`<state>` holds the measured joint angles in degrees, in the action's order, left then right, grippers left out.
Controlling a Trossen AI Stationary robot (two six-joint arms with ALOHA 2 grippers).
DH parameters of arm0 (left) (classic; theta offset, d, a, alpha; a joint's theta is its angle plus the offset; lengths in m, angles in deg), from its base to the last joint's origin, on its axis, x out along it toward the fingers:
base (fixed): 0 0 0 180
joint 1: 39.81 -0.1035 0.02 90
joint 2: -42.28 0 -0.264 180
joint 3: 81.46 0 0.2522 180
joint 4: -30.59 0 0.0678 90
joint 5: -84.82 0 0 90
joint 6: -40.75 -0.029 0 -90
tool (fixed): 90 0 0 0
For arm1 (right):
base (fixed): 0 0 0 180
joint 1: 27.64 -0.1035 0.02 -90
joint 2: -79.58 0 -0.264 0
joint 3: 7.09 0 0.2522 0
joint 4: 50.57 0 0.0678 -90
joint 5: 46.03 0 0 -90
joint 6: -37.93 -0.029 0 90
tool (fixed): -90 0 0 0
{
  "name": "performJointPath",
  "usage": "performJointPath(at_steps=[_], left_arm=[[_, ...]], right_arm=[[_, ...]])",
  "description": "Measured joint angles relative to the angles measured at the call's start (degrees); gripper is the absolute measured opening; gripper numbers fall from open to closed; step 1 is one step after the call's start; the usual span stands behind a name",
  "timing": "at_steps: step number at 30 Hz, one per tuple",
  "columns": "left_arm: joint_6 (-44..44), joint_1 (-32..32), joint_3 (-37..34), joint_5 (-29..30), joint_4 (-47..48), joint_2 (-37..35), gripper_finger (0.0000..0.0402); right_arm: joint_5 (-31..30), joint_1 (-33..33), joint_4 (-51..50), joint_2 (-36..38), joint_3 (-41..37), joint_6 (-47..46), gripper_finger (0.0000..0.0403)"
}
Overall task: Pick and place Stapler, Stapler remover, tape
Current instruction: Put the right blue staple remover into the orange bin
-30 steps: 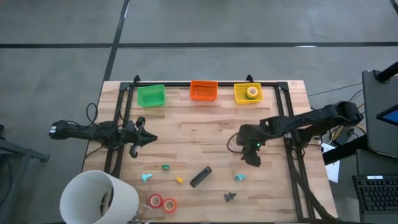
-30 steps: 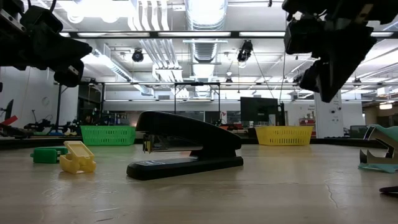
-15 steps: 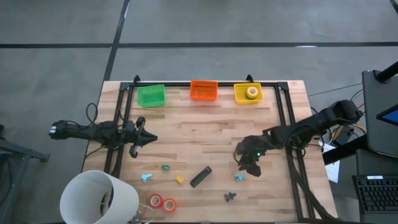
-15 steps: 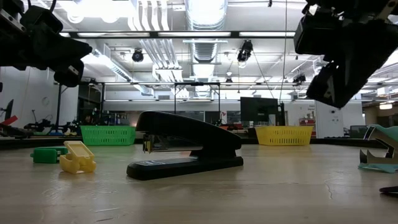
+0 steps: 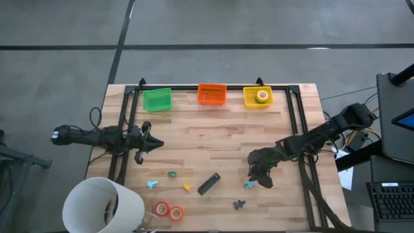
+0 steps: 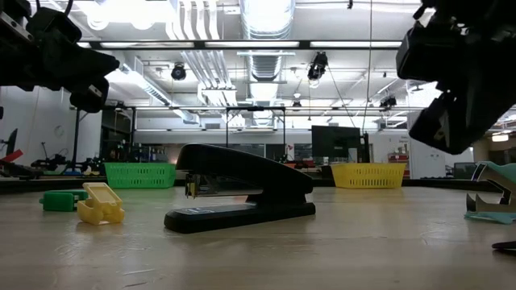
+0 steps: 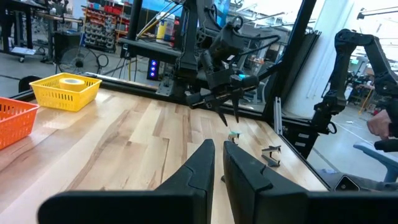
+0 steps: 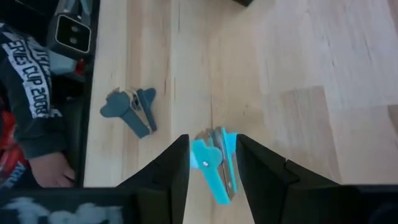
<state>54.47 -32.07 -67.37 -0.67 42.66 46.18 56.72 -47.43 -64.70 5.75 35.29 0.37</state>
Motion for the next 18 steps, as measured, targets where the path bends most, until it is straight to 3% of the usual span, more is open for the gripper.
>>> performJointPath(at_steps=[6,18], left_arm=[[0.0,0.0,0.0,0.0,0.0,0.0,0.0037],[0.0,0.0,0.0,0.0,0.0,0.0,0.0037]], right_arm=[[-2.4,-1.4,0.8,-3.1,0.0,-0.1,0.0126],[-0.7,-2.5,2.1,-8.9,1.8,-1.5,0.0102]])
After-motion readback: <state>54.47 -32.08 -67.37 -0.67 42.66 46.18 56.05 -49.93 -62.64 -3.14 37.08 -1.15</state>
